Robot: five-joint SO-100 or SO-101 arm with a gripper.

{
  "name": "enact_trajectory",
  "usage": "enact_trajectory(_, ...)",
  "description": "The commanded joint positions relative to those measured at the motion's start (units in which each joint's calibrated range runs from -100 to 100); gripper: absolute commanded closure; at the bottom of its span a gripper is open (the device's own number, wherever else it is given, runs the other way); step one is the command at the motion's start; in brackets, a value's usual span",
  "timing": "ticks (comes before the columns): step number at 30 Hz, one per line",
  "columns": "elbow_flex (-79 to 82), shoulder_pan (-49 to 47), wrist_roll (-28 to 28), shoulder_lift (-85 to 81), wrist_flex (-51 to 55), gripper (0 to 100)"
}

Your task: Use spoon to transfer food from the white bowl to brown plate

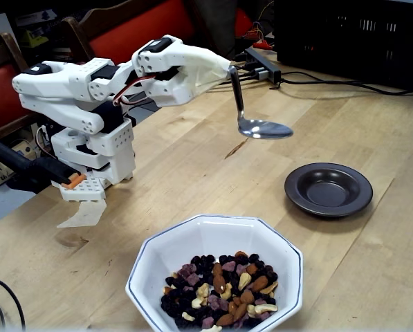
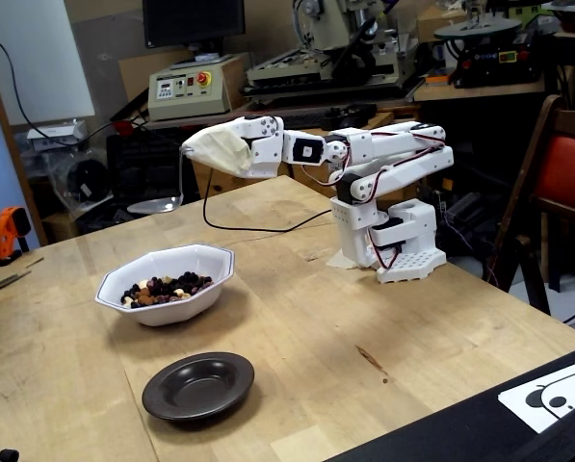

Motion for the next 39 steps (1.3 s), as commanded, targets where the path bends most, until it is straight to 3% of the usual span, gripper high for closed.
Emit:
enact_trajectory(1,-4.8,0.3,0.2,4.6,0.0,98)
enact_trajectory(19,-4.7,4.7,0.2,10.4,0.5,98)
enact_trajectory(32,-4.8,10.4,0.2,9.6,16.5,98)
enact_trajectory(39,-4.8,13.2,0.2,9.6,17.4,98)
